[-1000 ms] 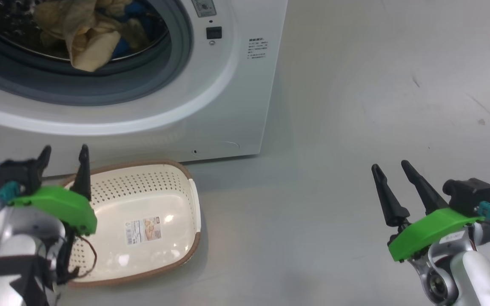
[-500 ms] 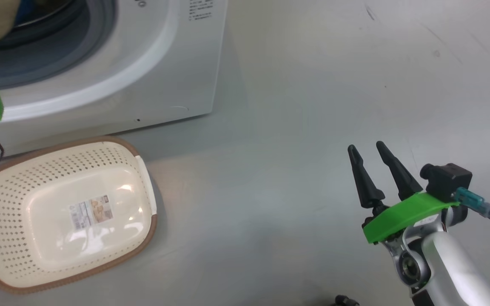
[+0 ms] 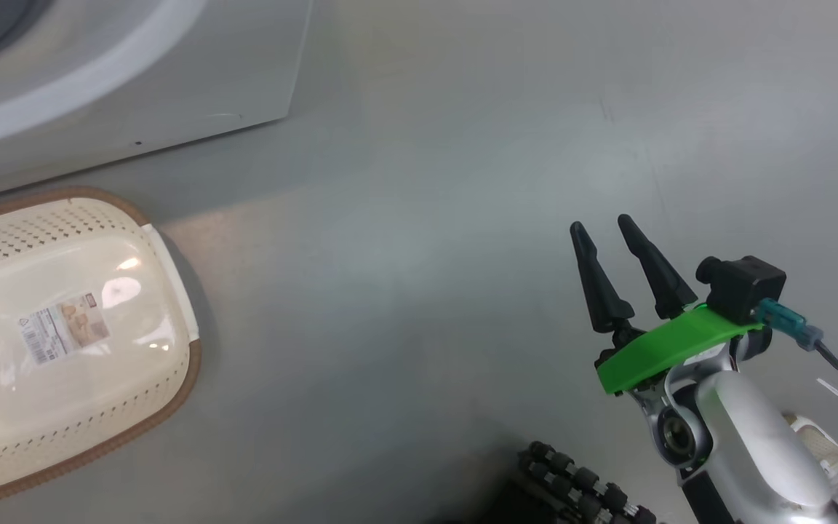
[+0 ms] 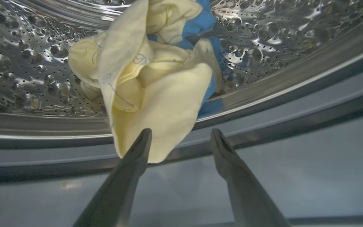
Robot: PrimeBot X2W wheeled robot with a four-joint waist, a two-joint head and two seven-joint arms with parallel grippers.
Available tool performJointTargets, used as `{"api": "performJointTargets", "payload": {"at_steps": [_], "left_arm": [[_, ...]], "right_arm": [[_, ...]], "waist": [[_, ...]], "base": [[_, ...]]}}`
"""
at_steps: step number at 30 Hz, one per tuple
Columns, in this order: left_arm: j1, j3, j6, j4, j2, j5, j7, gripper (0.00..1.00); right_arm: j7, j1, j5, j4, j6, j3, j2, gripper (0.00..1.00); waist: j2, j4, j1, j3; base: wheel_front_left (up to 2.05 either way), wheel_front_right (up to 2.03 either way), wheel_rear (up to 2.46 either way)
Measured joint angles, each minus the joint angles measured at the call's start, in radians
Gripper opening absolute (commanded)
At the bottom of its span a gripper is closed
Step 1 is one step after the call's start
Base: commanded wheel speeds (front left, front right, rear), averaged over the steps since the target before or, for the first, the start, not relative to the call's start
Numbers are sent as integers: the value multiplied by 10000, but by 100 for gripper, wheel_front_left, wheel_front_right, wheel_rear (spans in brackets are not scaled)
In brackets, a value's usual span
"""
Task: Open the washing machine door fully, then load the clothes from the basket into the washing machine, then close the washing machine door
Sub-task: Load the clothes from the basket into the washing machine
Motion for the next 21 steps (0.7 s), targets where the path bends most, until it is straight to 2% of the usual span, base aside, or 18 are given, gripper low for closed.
{"api": "performJointTargets", "payload": {"at_steps": [11, 14, 15, 16, 17, 18, 21], "left_arm": [[-438, -79, 594, 794, 82, 364, -303, 100], [-589, -148, 639, 1057, 79, 408, -276, 100], [-618, -159, 690, 1135, 75, 407, -184, 33], [-661, -188, 729, 1239, 75, 407, -128, 15], [-682, -205, 767, 1327, 75, 410, -115, 15], [-683, -263, 819, 1392, 77, 451, -102, 0], [-730, -341, 890, 1488, 94, 504, -58, 0]], "right_arm": [[-96, -109, 0, 107, 0, 188, -2, 100], [-136, -109, 2, 104, 0, 219, -8, 100], [-136, -109, 4, 102, 0, 221, -12, 100], [-136, -109, 8, 102, 0, 221, -17, 100], [-136, -109, 27, 102, 0, 221, -19, 100], [-136, -108, 38, 102, 0, 221, -21, 100], [-138, -108, 44, 88, 0, 219, -31, 100]], "waist": [[0, -150, -2, 219], [0, -193, -2, 254], [0, -207, -2, 269], [0, -215, -2, 279], [0, -224, -2, 287], [0, -227, -2, 288], [0, -221, -2, 292]], "base": [[0, 0, 0], [0, 0, 0], [0, 0, 0], [0, 0, 0], [0, 0, 0], [0, 0, 0], [0, 0, 0]]}}
